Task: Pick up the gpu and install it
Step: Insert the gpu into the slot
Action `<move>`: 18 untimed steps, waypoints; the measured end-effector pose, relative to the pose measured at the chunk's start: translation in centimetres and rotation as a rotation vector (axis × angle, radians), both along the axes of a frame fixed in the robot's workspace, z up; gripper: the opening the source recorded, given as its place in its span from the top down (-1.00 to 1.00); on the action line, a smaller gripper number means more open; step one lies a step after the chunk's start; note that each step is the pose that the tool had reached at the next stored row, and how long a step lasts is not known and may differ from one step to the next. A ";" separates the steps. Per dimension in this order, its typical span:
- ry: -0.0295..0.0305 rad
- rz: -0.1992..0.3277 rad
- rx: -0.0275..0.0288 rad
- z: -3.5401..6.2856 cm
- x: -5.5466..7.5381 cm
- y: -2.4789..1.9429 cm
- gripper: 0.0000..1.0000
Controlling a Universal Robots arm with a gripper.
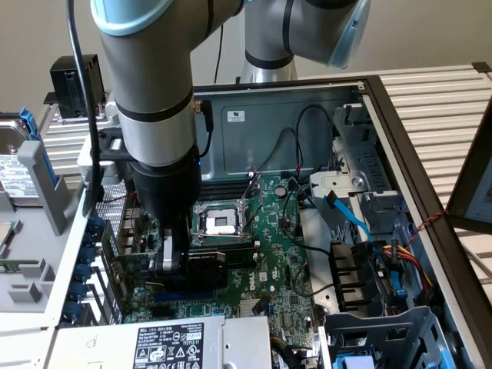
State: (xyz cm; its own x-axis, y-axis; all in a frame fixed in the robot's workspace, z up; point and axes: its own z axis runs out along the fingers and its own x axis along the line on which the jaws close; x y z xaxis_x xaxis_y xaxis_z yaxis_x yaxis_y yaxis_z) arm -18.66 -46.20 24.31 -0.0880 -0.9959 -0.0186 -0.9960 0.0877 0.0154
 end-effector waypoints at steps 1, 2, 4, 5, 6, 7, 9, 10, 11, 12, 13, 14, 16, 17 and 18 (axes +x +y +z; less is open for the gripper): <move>0.0001 0.000 -0.0001 -0.01 0.0 0.00 0.44; 0.0001 0.000 -0.0001 -0.05 0.0 0.03 0.44; 0.0002 0.000 -0.0001 -0.08 0.0 0.02 0.44; 0.0001 0.000 -0.0001 -0.09 0.0 0.03 0.44; 0.0001 0.000 -0.0001 -0.09 0.0 0.03 0.44; 0.0001 0.000 0.0000 -0.10 0.0 0.03 0.44; 0.0006 0.000 0.0000 -0.10 0.0 0.03 0.44; 0.0012 0.000 0.0000 -0.10 0.0 0.03 0.44; 0.0019 0.000 0.0000 -0.10 0.0 0.03 0.44; 0.0024 0.000 0.0000 -0.10 0.0 0.03 0.44; 0.0027 0.001 -0.0002 -0.10 0.0 0.03 0.44; 0.0028 0.002 -0.0008 -0.10 0.0 0.03 0.44; 0.0027 0.003 -0.0024 -0.11 0.0 0.03 0.44; 0.0027 0.003 -0.0025 -0.11 0.0 0.03 0.44; 0.0027 0.003 -0.0026 -0.10 0.0 0.03 0.44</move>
State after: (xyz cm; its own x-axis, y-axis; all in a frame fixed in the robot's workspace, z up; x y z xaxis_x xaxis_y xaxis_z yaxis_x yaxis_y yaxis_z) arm -18.65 -46.17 24.20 -0.0850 -0.9963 -0.0158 -0.9962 0.0847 0.0179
